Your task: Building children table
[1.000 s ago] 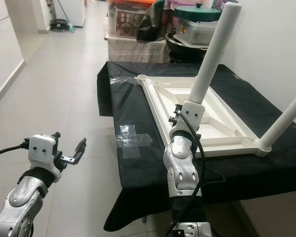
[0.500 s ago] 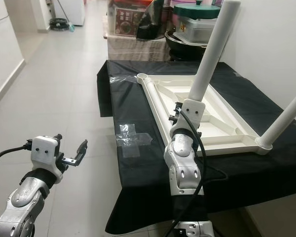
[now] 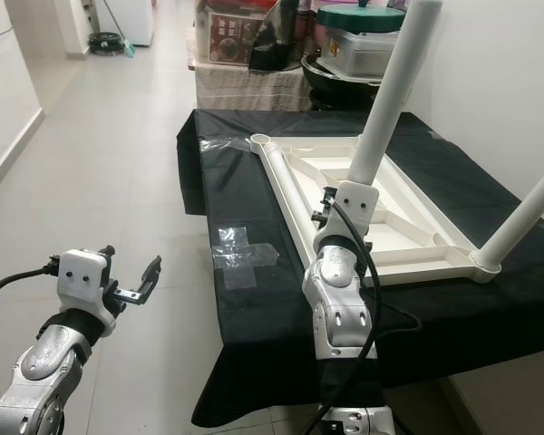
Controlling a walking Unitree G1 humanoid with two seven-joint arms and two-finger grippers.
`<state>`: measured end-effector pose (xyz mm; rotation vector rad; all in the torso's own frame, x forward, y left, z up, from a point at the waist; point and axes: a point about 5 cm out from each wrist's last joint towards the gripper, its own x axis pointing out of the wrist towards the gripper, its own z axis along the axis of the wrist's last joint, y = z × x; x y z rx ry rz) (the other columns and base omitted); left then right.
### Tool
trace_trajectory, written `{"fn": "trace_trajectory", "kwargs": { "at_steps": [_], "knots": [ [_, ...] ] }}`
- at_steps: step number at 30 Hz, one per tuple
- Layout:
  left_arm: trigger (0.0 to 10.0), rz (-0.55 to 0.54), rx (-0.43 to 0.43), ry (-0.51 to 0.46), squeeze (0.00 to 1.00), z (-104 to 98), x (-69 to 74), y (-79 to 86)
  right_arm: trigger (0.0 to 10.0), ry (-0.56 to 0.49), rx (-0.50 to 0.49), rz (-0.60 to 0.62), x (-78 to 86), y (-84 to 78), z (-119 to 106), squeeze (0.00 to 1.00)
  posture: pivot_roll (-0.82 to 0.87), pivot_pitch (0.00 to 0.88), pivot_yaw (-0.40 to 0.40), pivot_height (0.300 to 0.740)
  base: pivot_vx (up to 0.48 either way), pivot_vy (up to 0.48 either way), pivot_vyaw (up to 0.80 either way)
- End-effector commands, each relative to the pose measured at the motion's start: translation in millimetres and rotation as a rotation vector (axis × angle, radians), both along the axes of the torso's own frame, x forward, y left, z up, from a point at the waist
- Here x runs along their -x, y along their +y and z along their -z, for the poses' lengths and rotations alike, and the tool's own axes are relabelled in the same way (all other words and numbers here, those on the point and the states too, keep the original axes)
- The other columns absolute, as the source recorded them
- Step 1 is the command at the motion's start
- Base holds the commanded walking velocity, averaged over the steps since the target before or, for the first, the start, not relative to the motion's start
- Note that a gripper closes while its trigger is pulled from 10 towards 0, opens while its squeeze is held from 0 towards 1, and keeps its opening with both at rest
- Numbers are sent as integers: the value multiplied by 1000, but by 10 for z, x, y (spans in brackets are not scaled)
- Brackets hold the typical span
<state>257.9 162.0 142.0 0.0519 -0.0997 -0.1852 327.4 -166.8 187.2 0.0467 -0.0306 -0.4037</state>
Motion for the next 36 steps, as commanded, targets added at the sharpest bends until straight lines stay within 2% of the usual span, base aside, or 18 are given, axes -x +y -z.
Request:
{"fn": "trace_trajectory", "kwargs": {
  "at_steps": [1, 36],
  "knots": [
    [10000, 13, -7, 7, 0, 29, -7, -23, 10000, 98, -22, 65, 56, -144, 201, 0, 97, 0, -90, 740, 0, 0, 0],
    [10000, 21, -16, 4, 0, 24, -15, -15, 10000, 92, -44, 84, 89, -146, 204, 0, 98, 0, -80, 740, 0, 0, 0]
  ]
}}
